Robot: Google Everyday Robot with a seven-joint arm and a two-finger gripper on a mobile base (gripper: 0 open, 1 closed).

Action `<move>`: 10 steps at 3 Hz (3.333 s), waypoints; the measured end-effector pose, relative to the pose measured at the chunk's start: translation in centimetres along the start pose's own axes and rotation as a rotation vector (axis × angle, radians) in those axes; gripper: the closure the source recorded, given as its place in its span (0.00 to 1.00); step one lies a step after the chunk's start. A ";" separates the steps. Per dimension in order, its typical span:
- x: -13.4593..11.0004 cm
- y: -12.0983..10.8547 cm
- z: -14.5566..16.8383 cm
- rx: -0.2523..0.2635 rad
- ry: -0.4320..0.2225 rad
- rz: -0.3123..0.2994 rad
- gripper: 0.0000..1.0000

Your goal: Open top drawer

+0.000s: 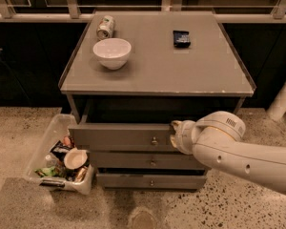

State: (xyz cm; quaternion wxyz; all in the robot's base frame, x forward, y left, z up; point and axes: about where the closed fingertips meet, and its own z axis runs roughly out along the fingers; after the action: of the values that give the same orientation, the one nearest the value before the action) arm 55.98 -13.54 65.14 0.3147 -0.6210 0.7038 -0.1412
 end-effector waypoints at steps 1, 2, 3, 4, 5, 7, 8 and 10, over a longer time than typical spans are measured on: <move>-0.3 0.0 -0.6 0.012 -0.010 -0.002 1.00; 0.1 0.7 -1.1 0.010 -0.009 0.001 1.00; 0.0 0.6 -1.3 0.010 -0.009 0.001 1.00; 0.3 1.1 -1.6 0.008 -0.008 0.003 1.00; 0.5 1.6 -2.0 0.004 -0.008 0.005 1.00; -0.1 1.7 -1.8 -0.005 -0.012 -0.012 1.00; 0.2 2.5 -2.1 -0.011 -0.021 -0.020 1.00; -0.3 2.5 -2.9 -0.003 -0.032 -0.033 1.00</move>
Offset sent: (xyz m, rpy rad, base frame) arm -0.4681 -0.1116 -0.0923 0.0271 0.1008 -0.0739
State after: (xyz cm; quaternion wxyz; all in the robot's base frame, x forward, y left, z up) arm 52.24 -13.36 65.99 0.3223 -0.6353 0.6886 -0.1354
